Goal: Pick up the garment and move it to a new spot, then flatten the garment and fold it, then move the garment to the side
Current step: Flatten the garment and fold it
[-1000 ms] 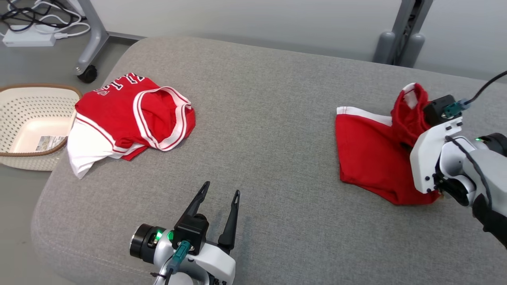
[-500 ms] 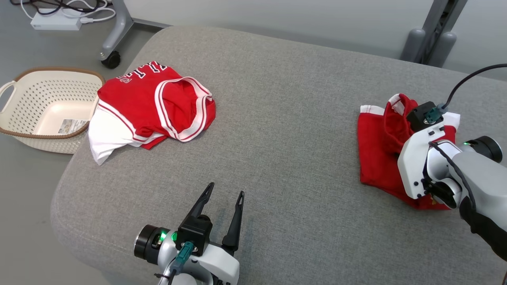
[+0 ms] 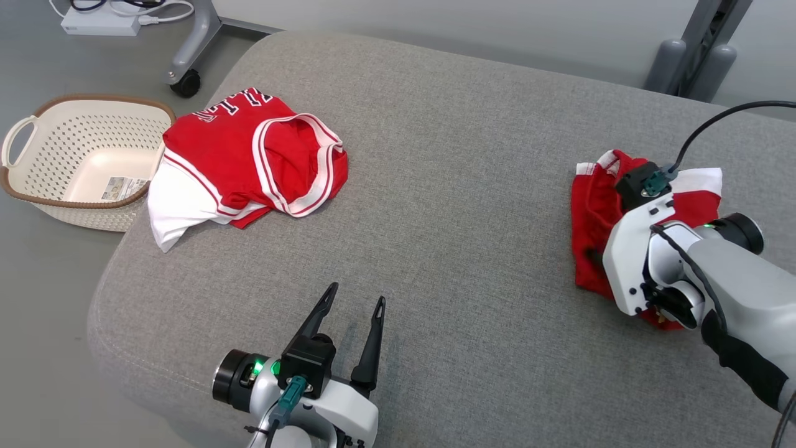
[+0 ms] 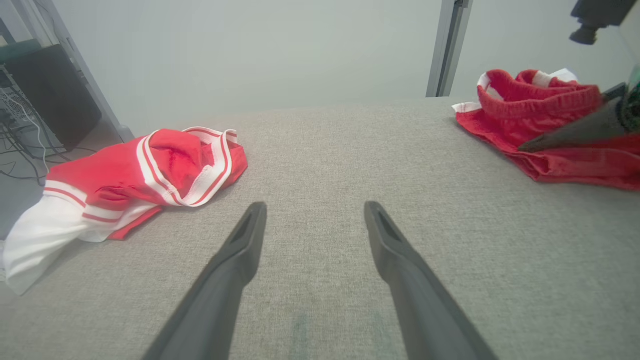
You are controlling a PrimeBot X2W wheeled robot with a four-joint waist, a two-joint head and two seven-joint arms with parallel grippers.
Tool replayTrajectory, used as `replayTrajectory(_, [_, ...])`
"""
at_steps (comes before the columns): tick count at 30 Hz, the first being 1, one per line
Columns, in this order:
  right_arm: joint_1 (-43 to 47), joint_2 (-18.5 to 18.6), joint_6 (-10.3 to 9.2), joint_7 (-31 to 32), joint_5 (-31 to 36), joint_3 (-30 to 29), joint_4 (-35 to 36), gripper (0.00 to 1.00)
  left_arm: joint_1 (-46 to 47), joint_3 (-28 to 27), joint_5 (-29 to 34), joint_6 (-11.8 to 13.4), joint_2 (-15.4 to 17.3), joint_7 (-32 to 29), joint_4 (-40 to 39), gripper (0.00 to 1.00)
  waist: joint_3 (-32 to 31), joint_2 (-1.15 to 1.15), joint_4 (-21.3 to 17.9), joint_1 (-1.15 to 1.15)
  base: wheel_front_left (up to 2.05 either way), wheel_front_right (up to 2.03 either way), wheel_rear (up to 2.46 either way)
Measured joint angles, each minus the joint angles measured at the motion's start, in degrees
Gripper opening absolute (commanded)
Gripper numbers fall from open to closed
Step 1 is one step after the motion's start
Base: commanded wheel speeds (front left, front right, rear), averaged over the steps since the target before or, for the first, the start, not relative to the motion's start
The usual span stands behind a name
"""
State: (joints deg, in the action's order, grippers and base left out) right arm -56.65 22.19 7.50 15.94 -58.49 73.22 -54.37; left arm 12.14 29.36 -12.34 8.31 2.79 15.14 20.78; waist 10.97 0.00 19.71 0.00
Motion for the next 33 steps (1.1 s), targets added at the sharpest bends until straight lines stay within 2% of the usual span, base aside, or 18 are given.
replayTrajectory(15, [-0.18, -0.97, 0.0, -4.58, -1.07, 0.07, 6.67, 1.0, -0.43, -1.77, 1.14, -0.16, -0.01, 0.0, 1.1, 1.0, -3.76, 0.0, -3.82, 0.0, 0.0, 0.0, 0.0])
replayTrajectory(20, [-0.65, -0.45, 0.0, -9.76, -4.45, -0.66, 7.3, 1.0, -1.36, -3.05, 1.78, -0.26, -0.01, 0.0, 1.23, 1.0, -5.34, 0.0, -5.62, 0.0, 0.0, 0.0, 0.0])
replayTrajectory(24, [-0.66, 1.11, 0.0, -16.71, -5.59, -2.25, 7.13, 1.0, -1.76, -4.43, 2.38, -0.44, -0.02, 0.0, 0.31, 1.0, -6.67, 0.0, -7.1, 0.0, 0.0, 0.0, 0.0])
replayTrajectory(29, [0.69, 2.82, 0.0, -26.81, -6.2, -4.93, 5.86, 1.0, -2.55, -6.88, 3.33, -0.44, -0.02, 0.0, -1.49, 1.0, -8.08, 0.0, -9.26, 0.0, 0.0, 0.0, 0.0])
replayTrajectory(33, [3.98, 3.71, 0.0, -30.51, -6.51, -9.39, 5.36, 1.0, -3.33, -9.13, 3.81, -0.27, -0.04, 0.0, -3.46, 1.0, -9.04, 0.0, -11.06, 0.0, 0.0, 0.0, 0.0])
